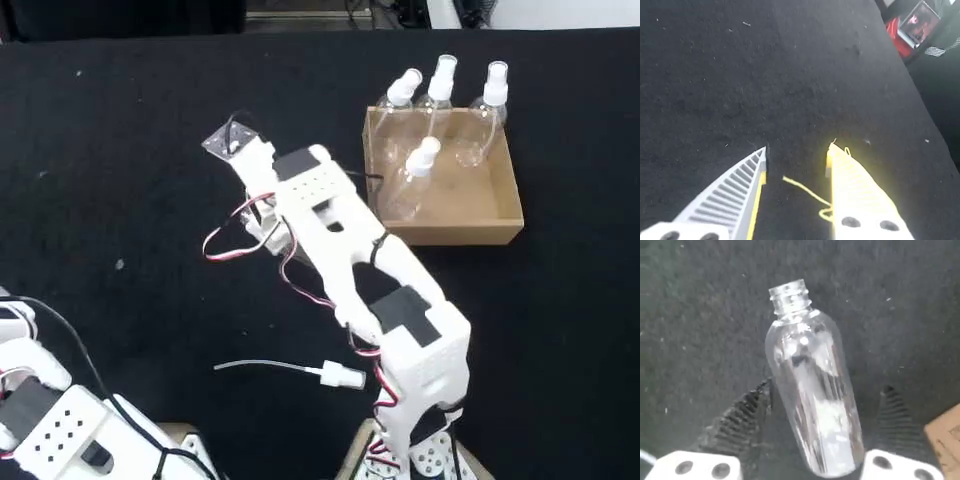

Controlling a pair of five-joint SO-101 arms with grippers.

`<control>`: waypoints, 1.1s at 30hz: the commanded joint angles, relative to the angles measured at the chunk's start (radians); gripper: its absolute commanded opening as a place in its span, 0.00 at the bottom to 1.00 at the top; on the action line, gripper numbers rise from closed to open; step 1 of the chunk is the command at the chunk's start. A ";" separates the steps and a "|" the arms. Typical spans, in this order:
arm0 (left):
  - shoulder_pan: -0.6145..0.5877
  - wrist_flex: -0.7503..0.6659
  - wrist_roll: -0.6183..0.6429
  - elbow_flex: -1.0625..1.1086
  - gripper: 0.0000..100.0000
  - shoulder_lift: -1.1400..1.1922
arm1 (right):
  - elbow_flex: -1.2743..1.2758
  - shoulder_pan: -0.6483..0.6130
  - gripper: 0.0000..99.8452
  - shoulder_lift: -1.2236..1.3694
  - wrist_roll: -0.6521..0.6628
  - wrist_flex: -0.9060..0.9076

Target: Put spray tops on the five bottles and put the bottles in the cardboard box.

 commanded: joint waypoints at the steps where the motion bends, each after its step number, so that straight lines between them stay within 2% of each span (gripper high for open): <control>1: 0.018 0.028 0.000 -0.022 0.19 -0.015 | -0.102 0.009 0.35 -0.030 0.150 0.106; 5: 0.019 0.025 0.000 -0.022 0.19 -0.015 | -0.090 0.011 0.41 -0.030 0.367 0.161; 8: 0.019 0.023 0.000 -0.021 0.19 -0.015 | -0.024 0.006 0.39 -0.030 0.388 0.146; 14: 0.015 0.020 0.000 -0.021 0.19 -0.015 | 0.097 -0.018 0.32 -0.030 0.269 -0.026; 21: 0.010 0.026 0.000 -0.022 0.19 -0.015 | 0.174 0.015 0.27 0.007 0.262 -0.149; 23: 0.010 0.026 0.000 -0.022 0.19 -0.015 | 0.173 0.029 0.20 0.035 0.262 -0.144; 25: 0.010 0.026 0.000 -0.022 0.19 -0.015 | 0.162 0.054 0.04 0.045 0.259 -0.147; 26: 0.010 0.028 0.000 -0.022 0.19 -0.015 | 0.151 0.072 0.00 0.041 0.253 -0.144; 27: 0.013 0.028 0.000 -0.021 0.19 -0.015 | 0.136 0.092 0.04 0.025 0.252 -0.127; 29: 0.021 0.028 -0.009 -0.019 0.19 -0.015 | 0.090 0.123 0.01 -0.042 0.222 -0.071; 33: 0.079 0.028 -0.041 -0.016 0.19 -0.015 | 0.013 0.152 0.01 -0.285 0.147 0.084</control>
